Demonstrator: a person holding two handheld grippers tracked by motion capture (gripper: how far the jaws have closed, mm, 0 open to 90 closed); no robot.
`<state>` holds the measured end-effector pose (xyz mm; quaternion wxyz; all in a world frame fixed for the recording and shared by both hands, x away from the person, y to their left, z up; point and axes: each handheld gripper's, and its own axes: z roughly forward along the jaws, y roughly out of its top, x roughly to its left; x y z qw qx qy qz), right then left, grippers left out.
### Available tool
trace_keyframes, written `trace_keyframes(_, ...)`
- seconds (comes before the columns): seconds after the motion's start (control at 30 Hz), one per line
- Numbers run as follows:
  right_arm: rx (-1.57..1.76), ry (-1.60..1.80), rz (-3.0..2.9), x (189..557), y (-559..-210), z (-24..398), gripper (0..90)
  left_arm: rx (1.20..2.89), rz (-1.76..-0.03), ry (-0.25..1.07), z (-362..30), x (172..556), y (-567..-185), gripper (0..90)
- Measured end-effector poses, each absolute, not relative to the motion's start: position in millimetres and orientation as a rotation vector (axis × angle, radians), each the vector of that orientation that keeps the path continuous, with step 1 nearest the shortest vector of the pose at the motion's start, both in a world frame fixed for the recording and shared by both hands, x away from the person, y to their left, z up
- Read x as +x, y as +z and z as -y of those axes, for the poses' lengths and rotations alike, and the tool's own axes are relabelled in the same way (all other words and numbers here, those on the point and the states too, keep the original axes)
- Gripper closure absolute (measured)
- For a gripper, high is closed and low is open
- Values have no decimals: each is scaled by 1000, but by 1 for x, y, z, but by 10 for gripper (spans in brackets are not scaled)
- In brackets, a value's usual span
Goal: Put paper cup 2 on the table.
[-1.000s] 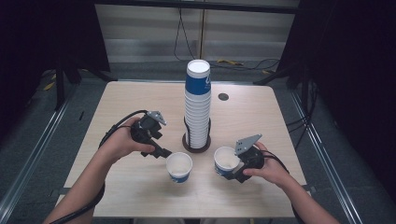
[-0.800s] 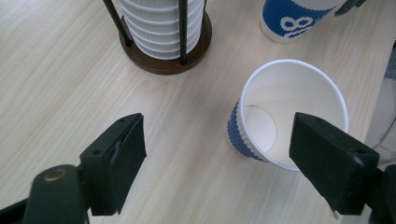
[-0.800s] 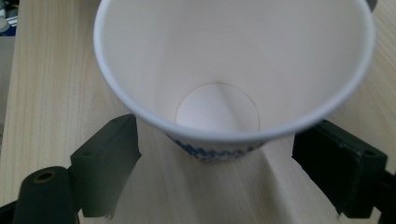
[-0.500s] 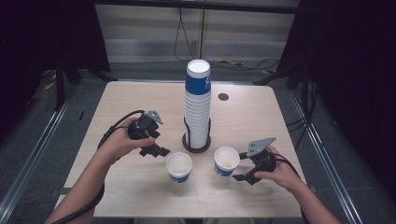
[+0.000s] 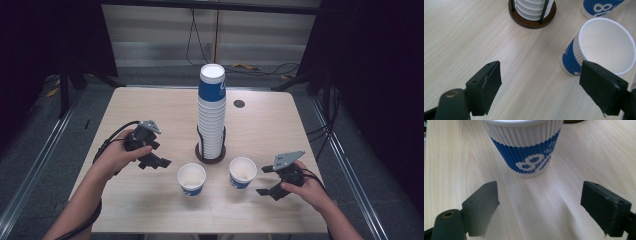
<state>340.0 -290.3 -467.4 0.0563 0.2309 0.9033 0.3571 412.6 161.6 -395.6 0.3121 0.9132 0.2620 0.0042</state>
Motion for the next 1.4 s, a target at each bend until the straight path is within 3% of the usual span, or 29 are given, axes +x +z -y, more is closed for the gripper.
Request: trace_keyframes(1.4,852,1111,-2657,324,-480,328,139,2276,-857,7,-217,395,-475,177)
